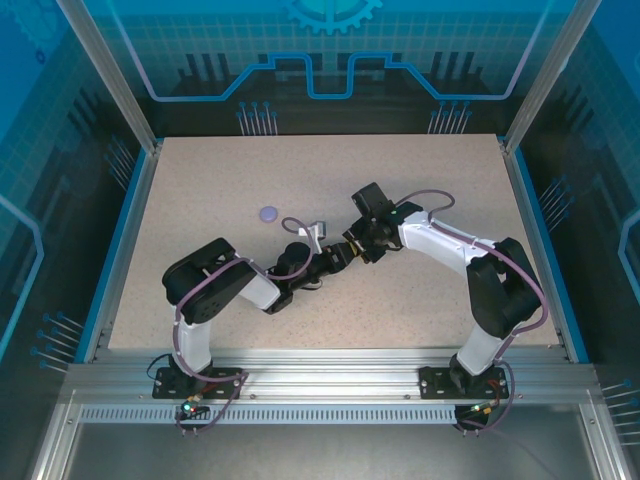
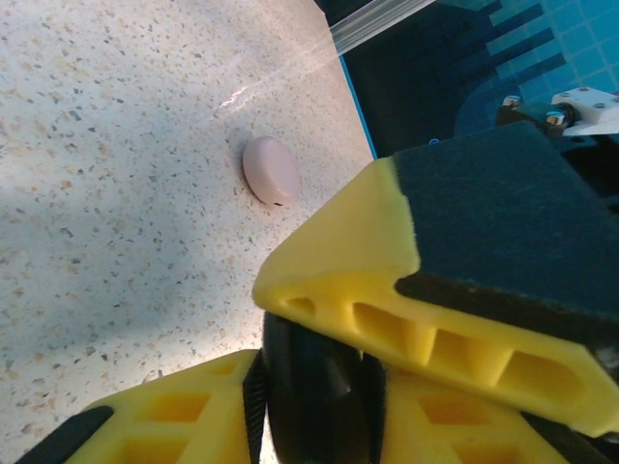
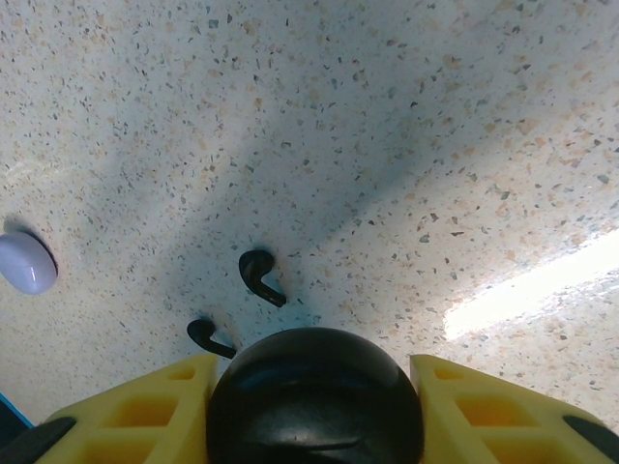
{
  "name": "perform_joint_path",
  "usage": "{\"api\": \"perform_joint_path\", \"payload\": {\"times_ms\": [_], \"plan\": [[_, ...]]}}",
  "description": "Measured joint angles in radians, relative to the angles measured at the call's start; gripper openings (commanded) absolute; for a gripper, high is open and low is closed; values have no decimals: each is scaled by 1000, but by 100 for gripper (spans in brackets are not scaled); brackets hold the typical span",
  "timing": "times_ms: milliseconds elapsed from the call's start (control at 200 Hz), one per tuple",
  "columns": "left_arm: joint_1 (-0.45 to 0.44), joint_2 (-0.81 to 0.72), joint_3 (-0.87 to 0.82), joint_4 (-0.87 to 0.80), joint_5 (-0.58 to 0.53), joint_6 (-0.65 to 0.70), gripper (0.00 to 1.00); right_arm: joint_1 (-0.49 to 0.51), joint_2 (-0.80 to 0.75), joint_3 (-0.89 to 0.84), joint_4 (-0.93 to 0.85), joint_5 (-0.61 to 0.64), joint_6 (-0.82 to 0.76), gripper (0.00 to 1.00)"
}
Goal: Insert wireless bluetooth earbuds into charging case
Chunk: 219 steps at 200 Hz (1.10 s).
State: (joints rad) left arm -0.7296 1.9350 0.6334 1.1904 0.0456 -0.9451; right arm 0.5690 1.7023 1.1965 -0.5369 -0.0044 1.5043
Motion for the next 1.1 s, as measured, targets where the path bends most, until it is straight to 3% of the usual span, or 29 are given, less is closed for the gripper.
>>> {"api": "perform_joint_path", "payload": {"times_ms": [190,290,370,440,670,880,1096], "plan": [[0,4,0,10,-1,-26,12,0,0,0,4,8,0,35],[0,4,0,11,-1,-29,5,0,0,2,5,12,0,50],[0,4,0,20,-1,-34,3,0,0,13,-7,15,-8,63],[0,4,0,14,-8,-34,2,-2,0,42,-36,16,-19,68],[6,-26,-16,-60,-11,-29,0,-94,-86,94,-54,34,-120,71],[84,-181,-24,-193,150,58,0,-252,-276,-48,51,-22,-327,71],[200,-277,5,-293,397,142,0,-299,-340,-273,266,-241,-596,70]]}}
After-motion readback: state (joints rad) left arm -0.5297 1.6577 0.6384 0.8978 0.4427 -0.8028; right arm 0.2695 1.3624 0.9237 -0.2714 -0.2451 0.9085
